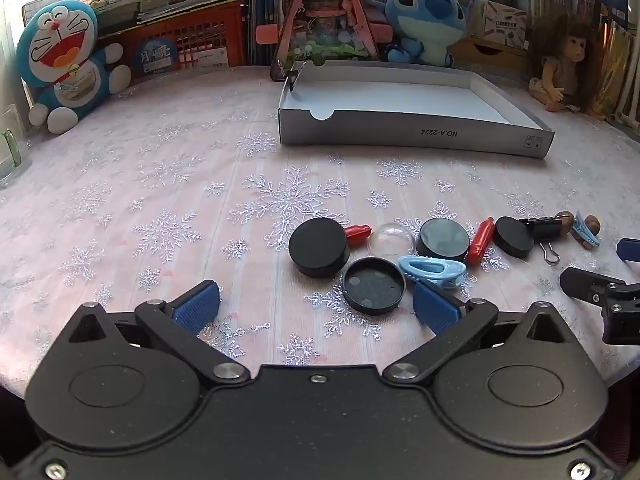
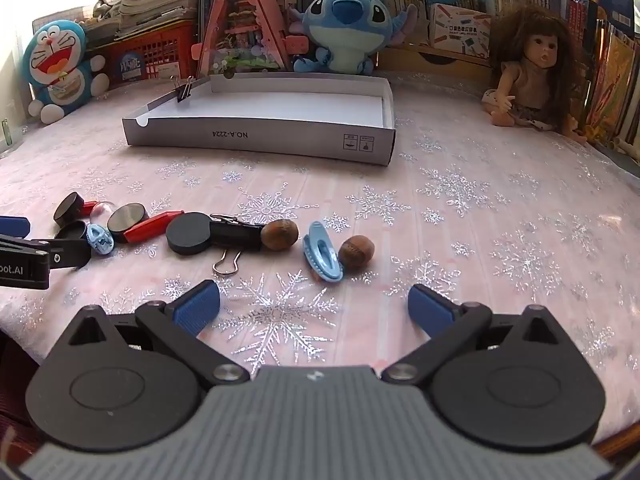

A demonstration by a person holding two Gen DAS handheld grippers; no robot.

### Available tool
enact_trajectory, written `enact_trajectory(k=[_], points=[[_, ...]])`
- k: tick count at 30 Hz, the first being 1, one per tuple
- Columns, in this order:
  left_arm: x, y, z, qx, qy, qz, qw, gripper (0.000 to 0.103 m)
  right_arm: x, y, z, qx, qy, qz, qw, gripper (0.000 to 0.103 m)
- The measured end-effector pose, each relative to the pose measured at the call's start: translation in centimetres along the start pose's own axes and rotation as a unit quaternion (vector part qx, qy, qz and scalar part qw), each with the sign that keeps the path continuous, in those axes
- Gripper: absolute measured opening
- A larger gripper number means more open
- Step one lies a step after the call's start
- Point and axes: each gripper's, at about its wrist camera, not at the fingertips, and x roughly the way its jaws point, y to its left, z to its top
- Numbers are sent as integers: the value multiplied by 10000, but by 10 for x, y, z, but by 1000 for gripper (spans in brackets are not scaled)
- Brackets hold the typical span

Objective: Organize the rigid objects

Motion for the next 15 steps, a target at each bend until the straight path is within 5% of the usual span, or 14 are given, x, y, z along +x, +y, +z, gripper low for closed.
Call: enact_trajectory(k=[15], points=[[0,1,0,4,24,2,10000,103,1,-1,1,16,51,18,10000,103]])
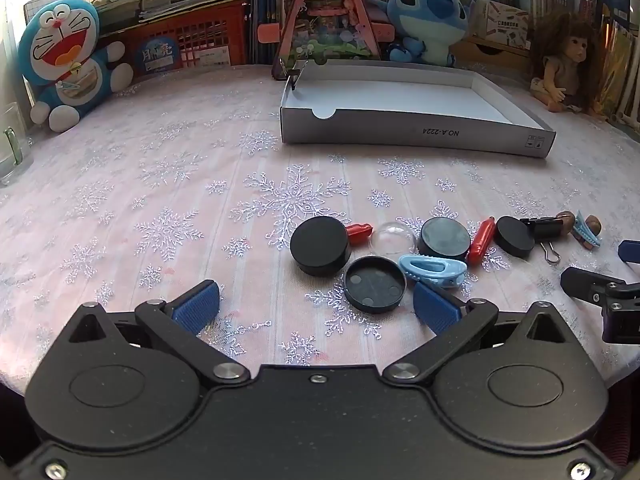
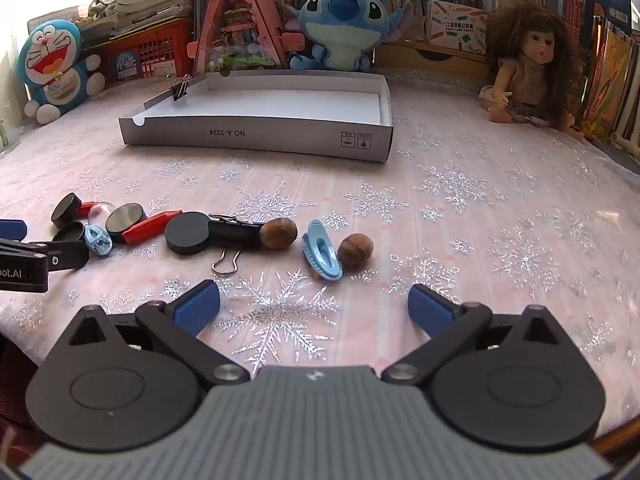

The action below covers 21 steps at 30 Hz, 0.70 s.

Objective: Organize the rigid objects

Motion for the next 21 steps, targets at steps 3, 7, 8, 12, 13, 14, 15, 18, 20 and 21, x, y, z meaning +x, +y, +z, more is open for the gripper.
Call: enact_trajectory(k=[3,7,8,12,13,14,15,18,20,21], points=[[0,0,0,-2,1,2,10000,103,-1,1,0,1,10,-5,10000,103],[0,0,0,-1,1,3,10000,103,-2,2,1,7,11,-14,10000,103],[0,0,0,-1,0,3,10000,103,-2,2,1,9,12,-15,10000,103],[0,0,0,0,-1,3,10000,103,-1,2,1,12,13,-15,10000,103],[0,0,0,0,0,4,10000,103,-1,2,1,12,14,-18,10000,103],[0,0,0,0,0,4,10000,103,-1,2,1,13,14,-18,10000,103],[0,0,0,0,0,4,10000,103,-1,1,1,14,14,-18,10000,103],[0,0,0,1,-1,5,10000,103,-2,2,1,13,15,-18,10000,103],[0,0,0,0,-1,5,10000,103,-2,2,1,13,16,-18,10000,103],[0,0,0,0,-1,5,10000,103,-2,2,1,13,16,-19,10000,103]])
